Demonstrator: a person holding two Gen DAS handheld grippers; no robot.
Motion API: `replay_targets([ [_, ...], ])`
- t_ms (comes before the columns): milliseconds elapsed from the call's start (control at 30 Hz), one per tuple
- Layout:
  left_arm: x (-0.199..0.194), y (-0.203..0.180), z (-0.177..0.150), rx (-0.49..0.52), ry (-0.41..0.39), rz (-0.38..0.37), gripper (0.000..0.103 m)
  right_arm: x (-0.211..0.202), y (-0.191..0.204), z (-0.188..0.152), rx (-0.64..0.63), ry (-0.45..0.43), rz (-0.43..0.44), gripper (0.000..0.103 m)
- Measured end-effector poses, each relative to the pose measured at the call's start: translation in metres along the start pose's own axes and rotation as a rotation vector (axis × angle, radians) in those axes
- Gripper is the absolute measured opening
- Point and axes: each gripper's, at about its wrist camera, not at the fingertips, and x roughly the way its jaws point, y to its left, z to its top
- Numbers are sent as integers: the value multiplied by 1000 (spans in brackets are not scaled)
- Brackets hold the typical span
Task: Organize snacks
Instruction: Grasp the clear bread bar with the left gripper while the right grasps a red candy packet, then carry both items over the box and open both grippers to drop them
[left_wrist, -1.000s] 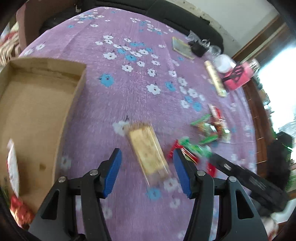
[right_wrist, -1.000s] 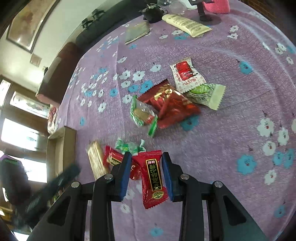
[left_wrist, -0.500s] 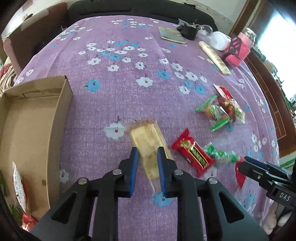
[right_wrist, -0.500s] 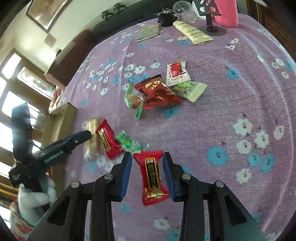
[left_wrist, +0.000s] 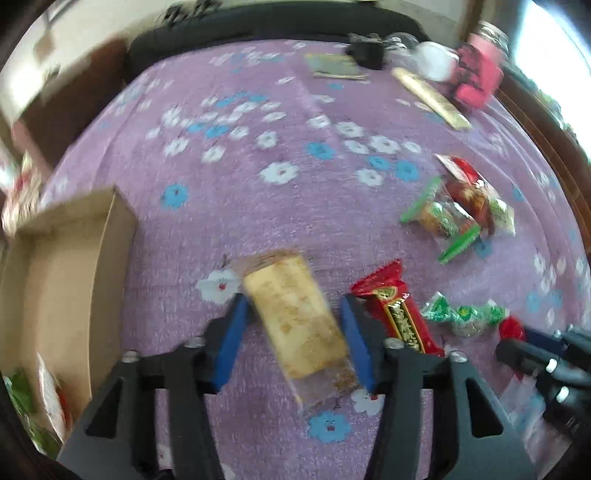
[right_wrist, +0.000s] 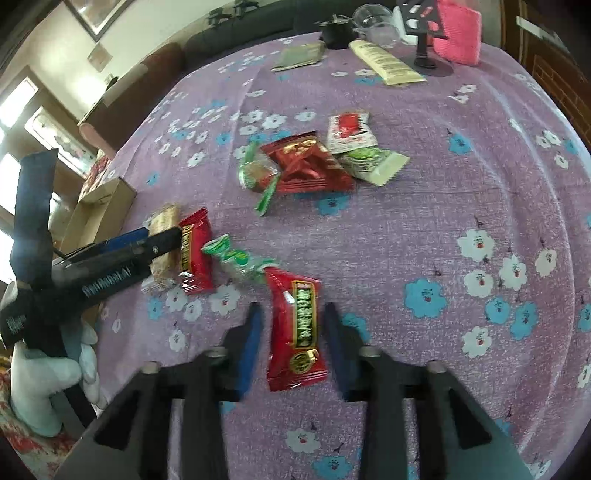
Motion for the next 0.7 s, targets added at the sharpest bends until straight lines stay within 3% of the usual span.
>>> replay_targets([
  [100,-4,-2,-4,21,15,-34,36,-2,-2,-3,-2,-1,7,18],
  [200,-10,8,-9,-26,31,-87,36,-7,-6,-6,8,-5,19,18],
  [433,-54,34,-18,-120,-30,-154,36,-32,-2,-19,7,-32,26,18],
  [700,-98,96,-32,-222,-91,-146,36,-39,55,-24,-61,-31,89,18],
])
